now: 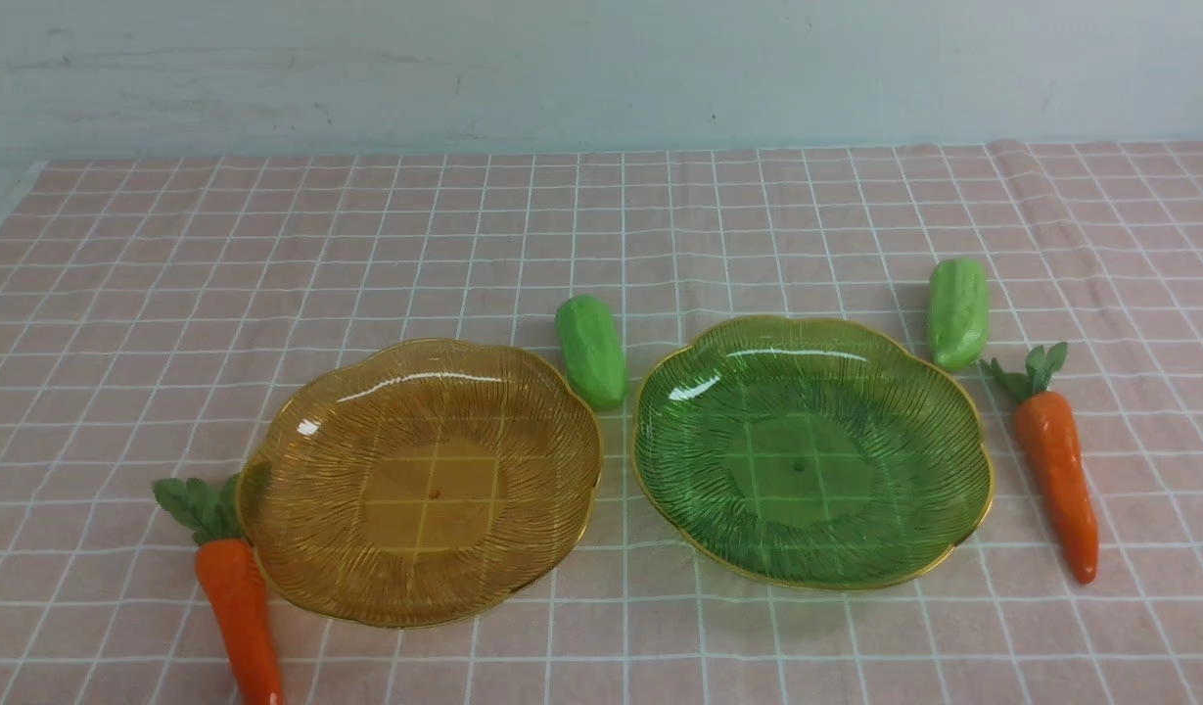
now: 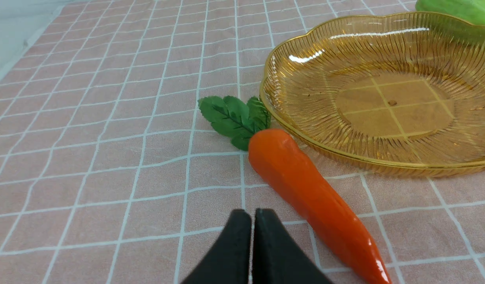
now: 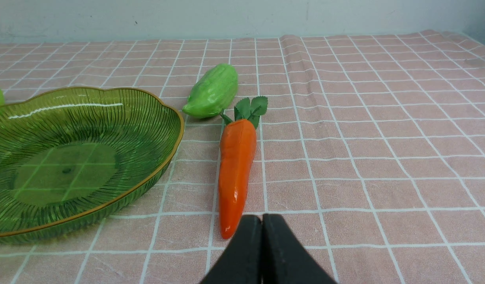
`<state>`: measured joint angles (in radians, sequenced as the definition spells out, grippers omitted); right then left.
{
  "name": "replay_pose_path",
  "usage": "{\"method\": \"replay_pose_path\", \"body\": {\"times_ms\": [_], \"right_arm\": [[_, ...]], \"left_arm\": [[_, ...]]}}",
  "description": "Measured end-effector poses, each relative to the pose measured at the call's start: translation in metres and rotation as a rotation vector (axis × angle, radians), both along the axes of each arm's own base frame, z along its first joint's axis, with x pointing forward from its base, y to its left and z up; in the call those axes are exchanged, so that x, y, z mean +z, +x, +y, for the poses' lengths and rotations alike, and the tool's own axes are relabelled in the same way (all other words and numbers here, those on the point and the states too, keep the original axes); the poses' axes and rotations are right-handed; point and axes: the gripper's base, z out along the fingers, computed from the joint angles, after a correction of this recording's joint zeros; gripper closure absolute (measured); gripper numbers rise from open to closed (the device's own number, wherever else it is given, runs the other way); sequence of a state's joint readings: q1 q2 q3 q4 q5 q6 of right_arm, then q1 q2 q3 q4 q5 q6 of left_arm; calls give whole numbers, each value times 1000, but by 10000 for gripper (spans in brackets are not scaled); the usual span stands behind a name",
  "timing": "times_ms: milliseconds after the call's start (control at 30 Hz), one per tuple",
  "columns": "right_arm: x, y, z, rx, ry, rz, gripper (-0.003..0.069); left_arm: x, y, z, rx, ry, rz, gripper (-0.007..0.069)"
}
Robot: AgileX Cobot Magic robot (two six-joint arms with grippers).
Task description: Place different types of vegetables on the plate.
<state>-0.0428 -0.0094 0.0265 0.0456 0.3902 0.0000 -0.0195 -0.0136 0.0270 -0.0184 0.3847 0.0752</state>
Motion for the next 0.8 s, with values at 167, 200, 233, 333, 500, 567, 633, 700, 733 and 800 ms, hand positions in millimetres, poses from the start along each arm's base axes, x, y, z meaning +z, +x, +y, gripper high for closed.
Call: {"method": "replay_pose_path", "body": {"times_ms": [167, 200, 233, 333, 500, 567, 633, 700, 733, 800], "right_arm": [[0, 0, 0, 0, 0, 0, 674], [0, 0, 0, 0, 0, 0, 674], [0, 0, 0, 0, 0, 0, 674], [0, 0, 0, 0, 0, 0, 674], [0, 0, 0, 0, 0, 0, 674], [0, 0, 0, 0, 0, 0, 674], [0, 0, 0, 0, 0, 0, 674], [0, 0, 0, 0, 0, 0, 674], [0, 0, 0, 0, 0, 0, 674], [0, 0, 0, 0, 0, 0, 674]], "left_arm": [[0, 0, 0, 0, 0, 0, 628], [0, 0, 0, 0, 0, 0, 628], [0, 0, 0, 0, 0, 0, 628], [0, 0, 0, 0, 0, 0, 628], [1, 0, 0, -1, 2, -13, 628], [4, 1, -1, 5, -48, -52, 628], [7, 2, -2, 10, -108, -85, 628], [11, 3, -3, 22, -215, -122, 628], [15, 3, -4, 34, -330, -154, 628], [18, 4, -4, 48, -462, -184, 628]]}}
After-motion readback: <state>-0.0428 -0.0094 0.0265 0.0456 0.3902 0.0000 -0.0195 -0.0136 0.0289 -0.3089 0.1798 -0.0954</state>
